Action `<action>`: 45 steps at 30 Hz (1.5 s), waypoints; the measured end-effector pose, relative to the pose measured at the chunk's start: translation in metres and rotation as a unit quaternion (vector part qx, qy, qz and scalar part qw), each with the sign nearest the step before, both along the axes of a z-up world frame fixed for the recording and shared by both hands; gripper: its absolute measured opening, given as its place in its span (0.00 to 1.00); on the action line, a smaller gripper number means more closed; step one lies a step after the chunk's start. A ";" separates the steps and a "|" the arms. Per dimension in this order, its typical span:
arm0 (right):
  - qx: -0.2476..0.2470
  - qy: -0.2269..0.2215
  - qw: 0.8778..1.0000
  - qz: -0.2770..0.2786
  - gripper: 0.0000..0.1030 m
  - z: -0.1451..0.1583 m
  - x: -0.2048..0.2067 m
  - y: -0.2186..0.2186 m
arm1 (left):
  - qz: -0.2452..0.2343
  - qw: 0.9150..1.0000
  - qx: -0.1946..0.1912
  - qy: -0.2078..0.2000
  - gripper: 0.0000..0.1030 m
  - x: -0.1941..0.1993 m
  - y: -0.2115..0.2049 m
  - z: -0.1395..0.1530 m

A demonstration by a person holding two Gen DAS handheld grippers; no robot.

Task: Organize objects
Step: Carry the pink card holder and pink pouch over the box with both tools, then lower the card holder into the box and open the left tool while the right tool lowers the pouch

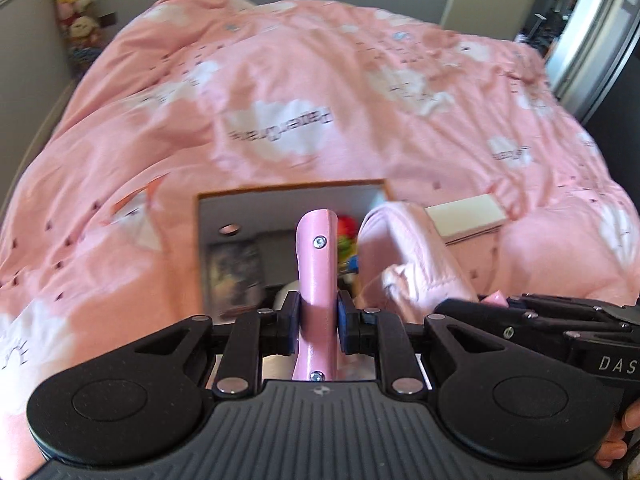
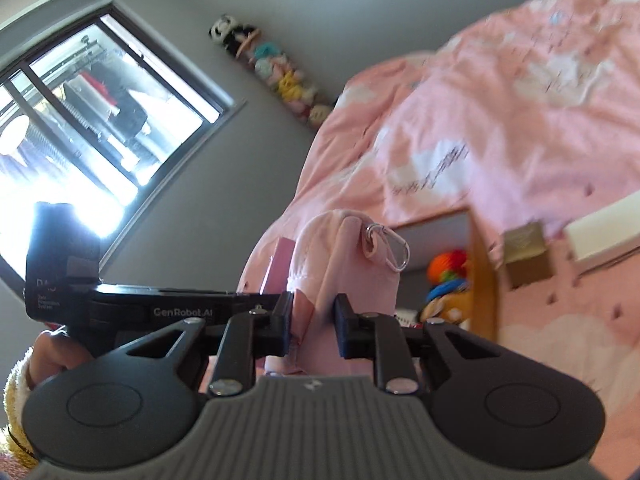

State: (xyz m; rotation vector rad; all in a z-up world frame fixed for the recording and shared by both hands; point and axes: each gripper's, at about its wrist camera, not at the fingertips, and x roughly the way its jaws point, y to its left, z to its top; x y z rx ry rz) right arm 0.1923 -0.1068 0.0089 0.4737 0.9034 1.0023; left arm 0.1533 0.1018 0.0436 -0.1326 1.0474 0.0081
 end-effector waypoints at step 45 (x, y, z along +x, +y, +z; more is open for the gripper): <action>-0.114 0.020 0.989 0.091 0.21 -0.083 0.016 0.126 | 0.031 0.999 0.031 0.012 0.36 -0.002 0.050 -0.029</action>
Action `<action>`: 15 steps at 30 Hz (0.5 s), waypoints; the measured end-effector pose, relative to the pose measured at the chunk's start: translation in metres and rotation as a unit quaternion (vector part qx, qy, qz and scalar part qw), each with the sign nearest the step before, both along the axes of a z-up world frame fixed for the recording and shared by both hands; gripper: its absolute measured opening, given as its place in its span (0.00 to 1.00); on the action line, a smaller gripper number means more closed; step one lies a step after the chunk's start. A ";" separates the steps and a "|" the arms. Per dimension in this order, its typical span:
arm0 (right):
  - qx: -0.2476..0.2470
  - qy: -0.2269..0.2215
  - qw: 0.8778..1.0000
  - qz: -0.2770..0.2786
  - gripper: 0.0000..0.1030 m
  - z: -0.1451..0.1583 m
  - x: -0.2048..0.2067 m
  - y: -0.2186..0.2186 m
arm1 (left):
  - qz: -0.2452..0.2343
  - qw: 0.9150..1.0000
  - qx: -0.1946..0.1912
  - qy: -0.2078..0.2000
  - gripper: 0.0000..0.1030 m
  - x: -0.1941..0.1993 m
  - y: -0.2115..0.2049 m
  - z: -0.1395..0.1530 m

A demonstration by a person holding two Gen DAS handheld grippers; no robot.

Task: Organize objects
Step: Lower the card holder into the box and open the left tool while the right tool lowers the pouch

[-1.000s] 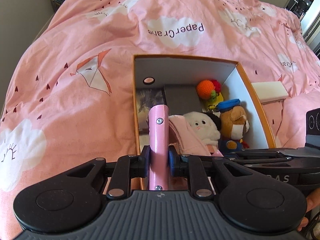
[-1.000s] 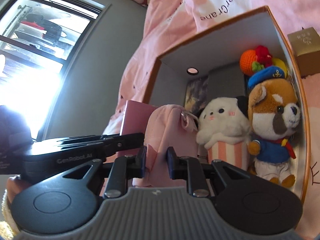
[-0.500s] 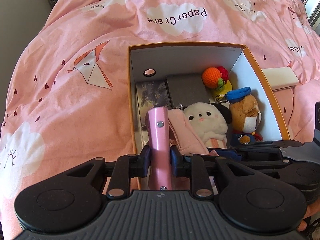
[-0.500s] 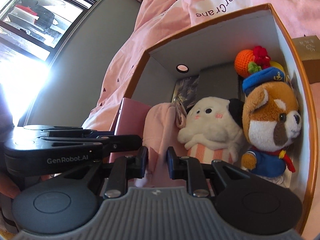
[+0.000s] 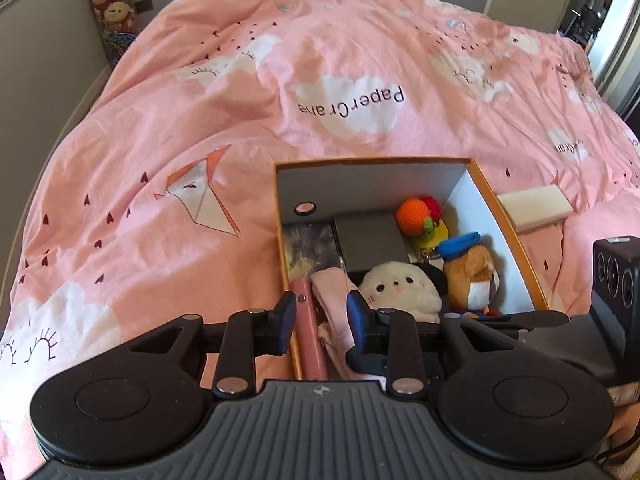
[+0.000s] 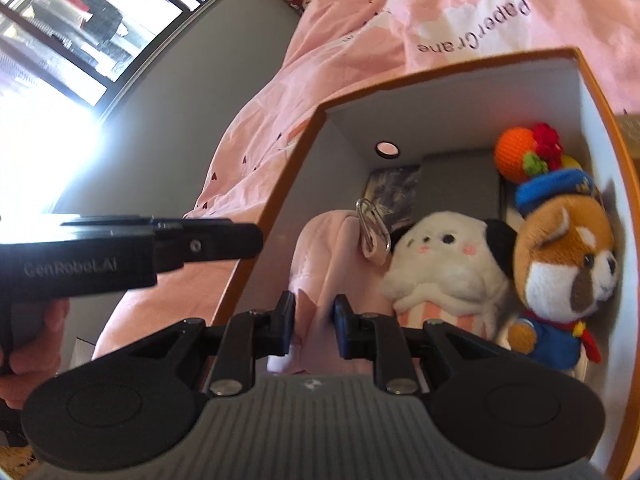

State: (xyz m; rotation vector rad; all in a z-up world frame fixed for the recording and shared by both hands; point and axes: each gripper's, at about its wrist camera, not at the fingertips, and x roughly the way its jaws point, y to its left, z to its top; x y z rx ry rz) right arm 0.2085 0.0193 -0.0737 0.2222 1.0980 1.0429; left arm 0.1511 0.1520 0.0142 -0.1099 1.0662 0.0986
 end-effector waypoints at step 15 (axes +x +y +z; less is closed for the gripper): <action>-0.050 0.062 0.996 -0.028 0.27 -0.021 0.012 0.021 | -0.007 1.000 -0.007 0.006 0.39 0.001 -0.001 -0.010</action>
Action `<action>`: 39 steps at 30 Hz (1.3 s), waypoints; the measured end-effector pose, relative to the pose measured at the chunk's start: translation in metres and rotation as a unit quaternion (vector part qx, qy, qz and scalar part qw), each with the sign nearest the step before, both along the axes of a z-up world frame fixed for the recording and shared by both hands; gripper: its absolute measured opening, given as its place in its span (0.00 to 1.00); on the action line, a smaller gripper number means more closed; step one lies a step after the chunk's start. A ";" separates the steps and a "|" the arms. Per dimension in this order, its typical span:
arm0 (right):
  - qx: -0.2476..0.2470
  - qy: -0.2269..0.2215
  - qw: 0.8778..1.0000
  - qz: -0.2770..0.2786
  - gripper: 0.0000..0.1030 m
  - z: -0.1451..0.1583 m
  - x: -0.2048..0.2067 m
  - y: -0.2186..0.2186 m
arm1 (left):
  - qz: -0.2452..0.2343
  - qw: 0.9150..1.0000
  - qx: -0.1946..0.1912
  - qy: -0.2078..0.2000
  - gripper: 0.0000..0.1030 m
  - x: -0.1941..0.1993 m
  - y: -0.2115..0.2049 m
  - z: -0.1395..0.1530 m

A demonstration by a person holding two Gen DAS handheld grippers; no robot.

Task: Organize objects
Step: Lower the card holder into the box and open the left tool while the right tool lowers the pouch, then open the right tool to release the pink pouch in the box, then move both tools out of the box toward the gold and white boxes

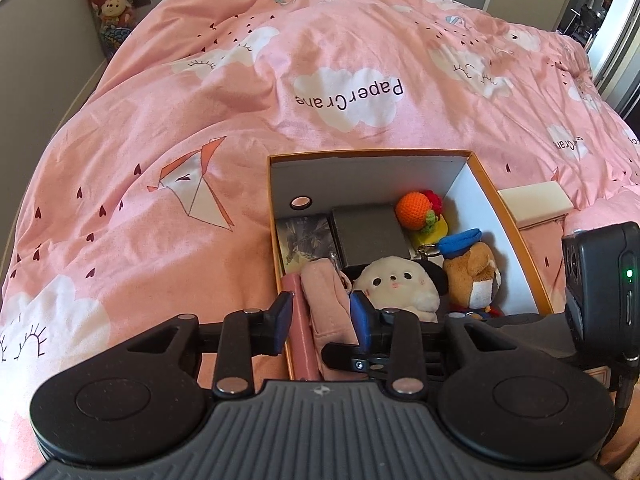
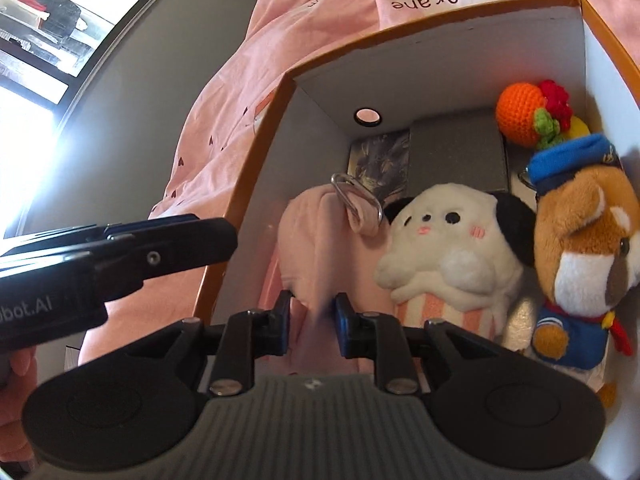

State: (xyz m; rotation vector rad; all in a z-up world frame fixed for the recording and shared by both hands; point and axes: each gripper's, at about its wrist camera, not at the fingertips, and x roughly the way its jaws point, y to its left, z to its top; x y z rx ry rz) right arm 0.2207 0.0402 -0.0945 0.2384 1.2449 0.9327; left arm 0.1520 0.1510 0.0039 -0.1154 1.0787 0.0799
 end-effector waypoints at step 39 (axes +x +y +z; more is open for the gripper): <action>-0.039 -0.068 0.938 -0.337 0.47 0.021 0.086 -0.267 | -0.392 0.911 0.123 -0.038 0.47 0.120 -0.206 -0.037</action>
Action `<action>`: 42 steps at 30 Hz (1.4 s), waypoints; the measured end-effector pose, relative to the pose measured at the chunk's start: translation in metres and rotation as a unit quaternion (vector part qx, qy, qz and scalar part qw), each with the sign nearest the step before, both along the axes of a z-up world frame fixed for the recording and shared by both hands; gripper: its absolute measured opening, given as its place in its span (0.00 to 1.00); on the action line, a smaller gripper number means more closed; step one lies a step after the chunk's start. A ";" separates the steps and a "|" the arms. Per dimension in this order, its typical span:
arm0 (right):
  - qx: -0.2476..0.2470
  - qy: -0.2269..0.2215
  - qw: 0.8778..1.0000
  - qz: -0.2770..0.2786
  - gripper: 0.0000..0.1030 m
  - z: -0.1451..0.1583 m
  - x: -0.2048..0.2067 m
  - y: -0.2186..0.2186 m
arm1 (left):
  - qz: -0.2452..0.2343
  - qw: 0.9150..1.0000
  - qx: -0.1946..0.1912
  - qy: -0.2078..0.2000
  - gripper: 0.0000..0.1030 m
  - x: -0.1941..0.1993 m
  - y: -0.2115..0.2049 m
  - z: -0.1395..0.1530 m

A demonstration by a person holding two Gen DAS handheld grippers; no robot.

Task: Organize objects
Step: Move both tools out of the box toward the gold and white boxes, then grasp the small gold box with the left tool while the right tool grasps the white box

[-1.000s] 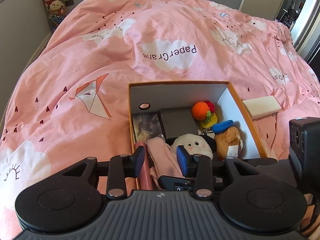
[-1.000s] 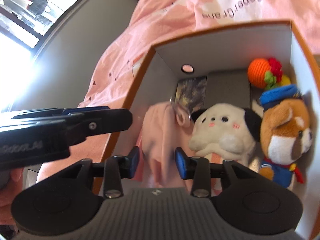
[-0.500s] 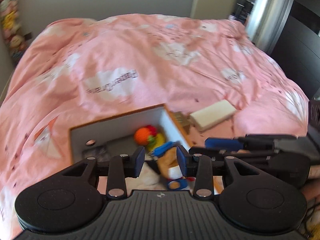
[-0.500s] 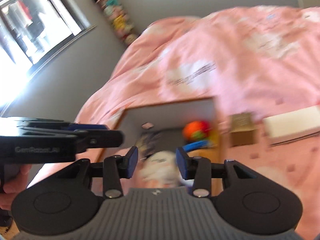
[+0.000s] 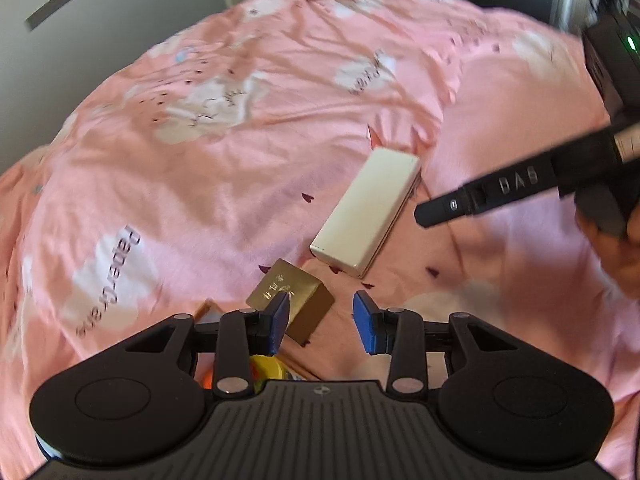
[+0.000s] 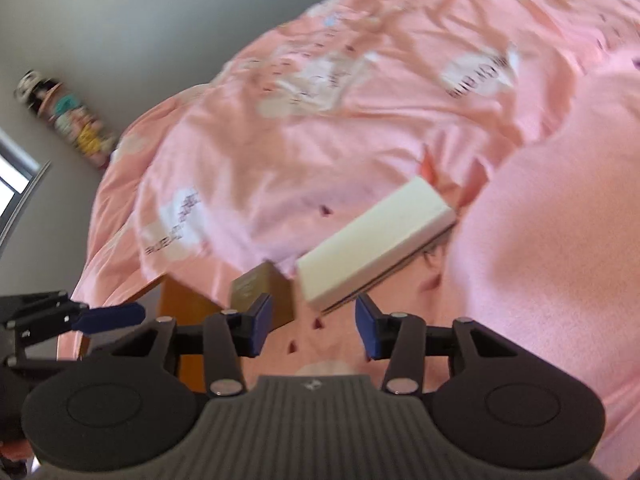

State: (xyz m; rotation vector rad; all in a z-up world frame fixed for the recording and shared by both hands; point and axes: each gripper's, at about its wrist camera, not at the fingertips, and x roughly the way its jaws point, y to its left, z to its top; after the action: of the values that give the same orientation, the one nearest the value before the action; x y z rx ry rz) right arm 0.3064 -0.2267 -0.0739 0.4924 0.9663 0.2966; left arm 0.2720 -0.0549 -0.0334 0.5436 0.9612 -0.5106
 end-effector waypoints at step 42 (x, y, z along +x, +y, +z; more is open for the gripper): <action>0.108 0.069 0.990 -0.055 0.52 -0.101 0.078 -0.006 | -0.145 0.955 0.200 0.166 0.76 0.103 -0.014 -0.116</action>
State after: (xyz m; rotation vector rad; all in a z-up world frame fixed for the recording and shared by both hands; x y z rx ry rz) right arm 0.3846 -0.2328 -0.1747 0.7707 1.0424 0.2719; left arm 0.3755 -0.0689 -0.1493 0.9952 1.3277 -0.6894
